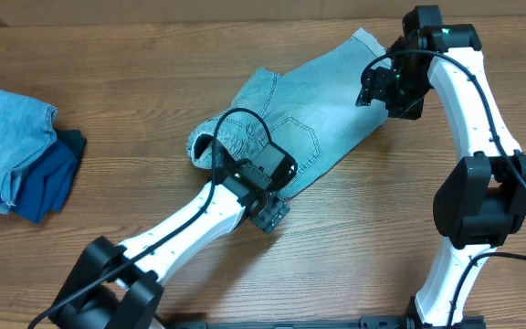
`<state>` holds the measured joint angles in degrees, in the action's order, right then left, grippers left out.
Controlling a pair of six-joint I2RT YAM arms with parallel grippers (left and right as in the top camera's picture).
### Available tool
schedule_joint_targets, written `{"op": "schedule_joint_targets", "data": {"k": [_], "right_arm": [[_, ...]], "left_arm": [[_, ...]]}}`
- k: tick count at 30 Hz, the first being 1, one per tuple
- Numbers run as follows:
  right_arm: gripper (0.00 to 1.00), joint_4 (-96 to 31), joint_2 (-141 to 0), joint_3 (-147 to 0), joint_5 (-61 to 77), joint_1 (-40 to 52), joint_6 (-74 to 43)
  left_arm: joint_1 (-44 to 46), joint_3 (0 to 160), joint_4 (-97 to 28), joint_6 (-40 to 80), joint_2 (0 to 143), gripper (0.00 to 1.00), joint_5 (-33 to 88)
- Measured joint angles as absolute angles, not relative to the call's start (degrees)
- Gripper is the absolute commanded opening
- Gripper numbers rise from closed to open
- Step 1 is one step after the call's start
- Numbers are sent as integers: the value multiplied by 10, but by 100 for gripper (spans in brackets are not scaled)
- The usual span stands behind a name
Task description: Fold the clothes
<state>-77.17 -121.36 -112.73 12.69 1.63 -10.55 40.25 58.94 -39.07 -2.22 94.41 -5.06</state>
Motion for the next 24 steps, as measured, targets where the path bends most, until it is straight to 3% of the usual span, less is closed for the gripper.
{"op": "schedule_joint_targets", "data": {"k": [5, 12, 15, 17, 18, 19, 24], "right_arm": [[78, -771, -1214, -1127, 127, 16, -105], [78, -772, -1214, -1127, 127, 17, -106], [78, -773, -1214, -1127, 127, 16, -105], [78, -777, -1214, -1127, 127, 16, -105], [78, -778, -1214, -1127, 126, 17, -105], [78, -780, -1214, -1127, 126, 16, -105], [78, -780, -1214, -1127, 120, 16, -105]], "left_arm": [[432, 589, -387, -82, 987, 68, -66], [463, 589, -368, -127, 1004, 67, -95], [463, 590, -351, -141, 1033, 49, -109], [465, 596, -342, -148, 1041, 18, -121], [465, 599, -337, -151, 1046, 9, -128], [465, 602, -334, -152, 1051, 4, -135], [465, 636, -395, -135, 1061, 4, -159]]}}
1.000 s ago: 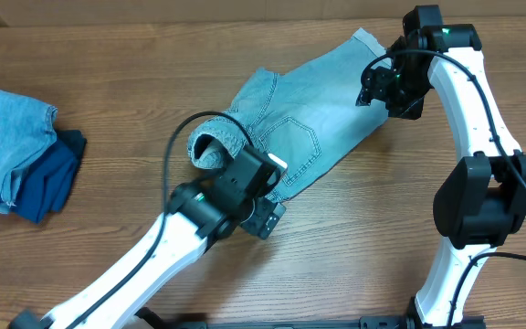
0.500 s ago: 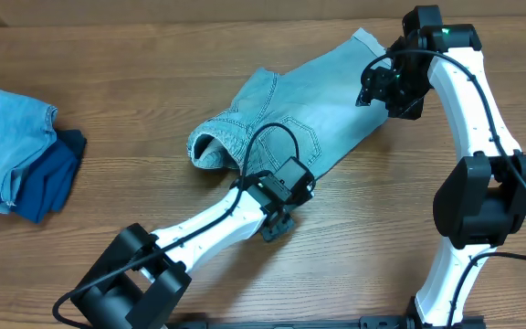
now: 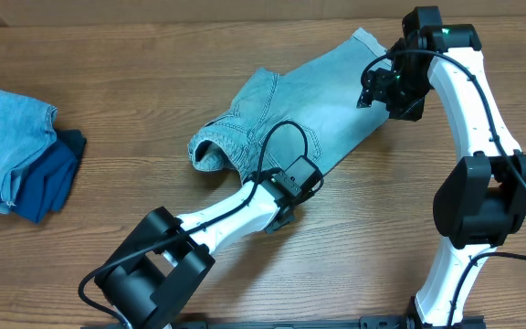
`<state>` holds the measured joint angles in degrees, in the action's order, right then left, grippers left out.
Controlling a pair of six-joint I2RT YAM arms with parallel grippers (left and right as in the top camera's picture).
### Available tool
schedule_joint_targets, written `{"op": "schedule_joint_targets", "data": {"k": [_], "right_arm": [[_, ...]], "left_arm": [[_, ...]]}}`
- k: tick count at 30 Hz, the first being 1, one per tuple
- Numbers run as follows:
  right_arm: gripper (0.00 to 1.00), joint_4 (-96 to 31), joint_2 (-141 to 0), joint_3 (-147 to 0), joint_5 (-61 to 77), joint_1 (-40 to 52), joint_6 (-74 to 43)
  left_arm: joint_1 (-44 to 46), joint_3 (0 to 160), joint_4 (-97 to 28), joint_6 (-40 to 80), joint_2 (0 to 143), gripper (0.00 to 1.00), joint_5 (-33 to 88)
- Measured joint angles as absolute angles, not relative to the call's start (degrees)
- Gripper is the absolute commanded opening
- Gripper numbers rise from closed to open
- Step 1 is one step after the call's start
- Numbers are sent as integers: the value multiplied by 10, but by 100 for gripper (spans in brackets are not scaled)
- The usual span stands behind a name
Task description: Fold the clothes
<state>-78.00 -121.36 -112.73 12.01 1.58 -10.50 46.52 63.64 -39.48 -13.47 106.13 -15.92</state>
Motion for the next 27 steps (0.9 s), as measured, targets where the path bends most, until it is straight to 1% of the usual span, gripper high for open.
{"op": "schedule_joint_targets", "data": {"k": [1, 3, 4, 5, 6, 7, 10, 12, 14, 17, 20, 23, 27], "right_arm": [[78, -780, -1214, -1127, 120, 14, -105], [78, -780, -1214, -1127, 120, 6, -105], [78, -779, -1214, -1127, 120, 1, -105], [78, -779, -1214, -1127, 120, -10, -105], [79, -780, -1214, -1127, 120, -23, -105], [82, -780, -1214, -1127, 120, -34, -105], [86, -777, -1214, -1127, 117, -59, -104], [86, -750, -1214, -1124, 117, -59, -105], [88, -706, -1214, -1108, 130, -57, -103], [88, -655, -1214, -1068, 157, -55, -103], [90, -639, -1214, -1034, 163, -55, -95], [87, -660, -1214, -1011, 164, -55, -91], [83, -703, -1214, -1008, 163, -61, -130]], "left_arm": [[465, 650, -421, -127, 1061, 4, -161], [465, 724, -519, -103, 1058, 4, -165], [465, 741, -538, -96, 1053, 4, -165], [465, 792, -599, -85, 1048, 4, -162], [465, 833, -625, -75, 1037, 4, -160], [464, 889, -659, -64, 1023, 4, -156], [452, 1031, -706, -46, 972, 4, -151], [441, 1088, -720, -44, 940, 4, -149], [440, 1110, -729, -46, 924, 4, -147], [440, 1118, -735, -46, 924, 4, -145], [440, 1118, -742, -46, 927, 4, -143], [440, 1125, -748, -46, 927, 4, -153], [440, 1149, -757, -48, 928, 4, -170]]}}
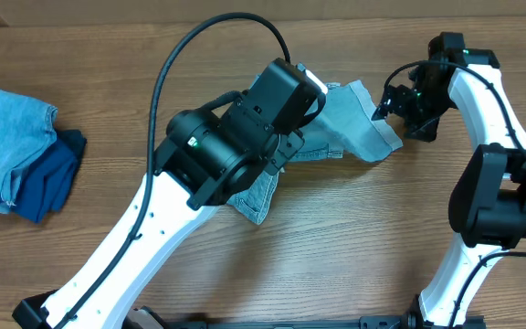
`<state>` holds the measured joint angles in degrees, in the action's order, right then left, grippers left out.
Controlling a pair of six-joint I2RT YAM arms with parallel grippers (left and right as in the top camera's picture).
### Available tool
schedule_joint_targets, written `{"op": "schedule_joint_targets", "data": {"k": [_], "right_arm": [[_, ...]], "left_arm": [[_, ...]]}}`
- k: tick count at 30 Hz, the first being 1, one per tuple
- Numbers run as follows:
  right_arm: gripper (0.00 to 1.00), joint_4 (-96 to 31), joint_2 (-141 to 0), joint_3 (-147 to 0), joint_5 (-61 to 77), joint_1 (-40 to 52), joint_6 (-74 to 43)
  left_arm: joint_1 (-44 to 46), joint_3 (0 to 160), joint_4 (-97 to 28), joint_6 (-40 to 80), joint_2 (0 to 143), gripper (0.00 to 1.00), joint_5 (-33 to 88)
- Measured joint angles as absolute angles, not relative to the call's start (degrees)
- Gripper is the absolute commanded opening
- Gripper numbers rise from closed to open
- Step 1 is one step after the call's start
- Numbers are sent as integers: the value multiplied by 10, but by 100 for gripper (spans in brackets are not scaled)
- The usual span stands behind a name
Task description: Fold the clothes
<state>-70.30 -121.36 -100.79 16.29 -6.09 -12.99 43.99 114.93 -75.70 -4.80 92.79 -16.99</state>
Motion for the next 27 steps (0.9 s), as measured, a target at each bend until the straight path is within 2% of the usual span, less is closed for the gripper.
{"op": "schedule_joint_targets", "data": {"k": [3, 10, 12, 13, 17, 20, 21, 27], "right_arm": [[76, -696, -1214, -982, 163, -79, -149], [75, -637, -1214, -851, 213, -108, -167], [71, -620, -1210, -838, 241, -108, -173], [65, -610, -1208, -833, 257, -108, -177], [27, -591, -1207, -813, 303, -107, -194], [8, -578, -1207, -805, 308, -107, -197], [4, -574, -1207, -805, 309, -108, -193], [4, -581, -1202, -825, 311, -113, -176]], "left_arm": [[440, 1155, -759, -48, 928, 4, -174], [440, 1156, -765, -48, 928, 4, -176], [440, 1156, -765, -48, 928, 4, -176], [440, 1156, -765, -48, 928, 4, -176], [440, 1156, -765, -48, 928, 4, -177], [440, 1156, -765, -48, 928, 4, -177], [440, 1156, -765, -48, 928, 4, -178], [440, 1163, -768, -48, 928, 4, -196]]}}
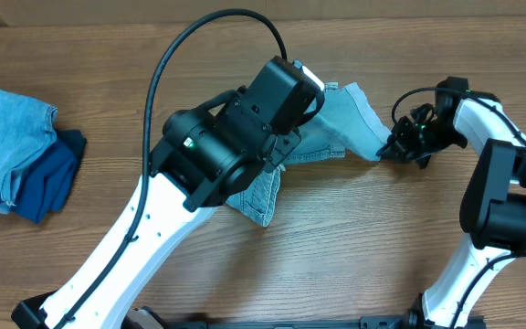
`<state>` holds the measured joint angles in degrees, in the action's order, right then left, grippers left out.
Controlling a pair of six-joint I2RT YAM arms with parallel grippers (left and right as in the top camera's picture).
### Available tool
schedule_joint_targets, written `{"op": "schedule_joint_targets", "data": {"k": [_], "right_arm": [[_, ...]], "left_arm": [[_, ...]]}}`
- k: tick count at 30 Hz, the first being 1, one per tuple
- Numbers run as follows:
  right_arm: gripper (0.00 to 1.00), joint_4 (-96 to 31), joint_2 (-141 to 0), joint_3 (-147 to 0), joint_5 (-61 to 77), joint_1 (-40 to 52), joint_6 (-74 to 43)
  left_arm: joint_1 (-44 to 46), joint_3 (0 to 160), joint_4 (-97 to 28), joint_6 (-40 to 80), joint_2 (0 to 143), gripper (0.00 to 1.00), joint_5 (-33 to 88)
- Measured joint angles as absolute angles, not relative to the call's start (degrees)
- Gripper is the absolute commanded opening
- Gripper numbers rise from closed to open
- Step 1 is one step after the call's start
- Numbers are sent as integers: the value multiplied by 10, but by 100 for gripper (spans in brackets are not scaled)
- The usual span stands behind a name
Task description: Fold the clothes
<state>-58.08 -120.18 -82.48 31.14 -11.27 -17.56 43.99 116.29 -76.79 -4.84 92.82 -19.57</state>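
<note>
The light blue denim shorts (350,123) lie at the middle back of the table, mostly covered by my left arm. That arm is raised high towards the overhead camera. My left gripper (310,91) points down into the cloth, its fingers hidden under the wrist, and the shorts are bunched and drawn up to it. A lower flap of the denim (256,196) sticks out beneath the arm. My right gripper (389,151) is low at the shorts' right corner, shut on the hem.
A pile of light blue denim (7,146) lies at the left edge, with a dark blue garment (53,178) tucked against it. Bare wooden table (382,265) fills the front and right. The right arm's base stands at the lower right.
My right gripper has moved down and slightly left with the hem, pulling the shorts' right corner in and lower. The left arm and the bunched cloth under it have barely shifted.
The shorts lay spread flat, my left gripper low at their near edge and my right at the far right corner. The left then shifted right along that edge. Later the left arm stood raised with the shorts bunched, and the right corner is now drawn lower.
</note>
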Motion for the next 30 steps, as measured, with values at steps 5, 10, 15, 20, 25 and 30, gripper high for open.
{"op": "schedule_joint_targets", "data": {"k": [5, 10, 15, 20, 25, 30], "right_arm": [[4, -638, -1072, -902, 265, -138, -168], [4, -683, -887, -1044, 174, -148, -167], [4, -733, -812, -1181, 87, -148, -175], [4, -762, -809, -1238, 35, -156, -180], [4, -787, -814, -1272, 57, -213, -183], [4, -821, -814, -1351, 65, -238, -176]], "left_arm": [[440, 1240, -767, -48, 921, 4, -224], [440, 1273, -754, -59, 864, 4, -304], [440, 1277, -748, -64, 818, 4, -349], [442, 1295, -727, -85, 791, 4, -320], [443, 1341, -718, -92, 780, 4, -209], [450, 1375, -716, -92, 777, 4, -168]]}}
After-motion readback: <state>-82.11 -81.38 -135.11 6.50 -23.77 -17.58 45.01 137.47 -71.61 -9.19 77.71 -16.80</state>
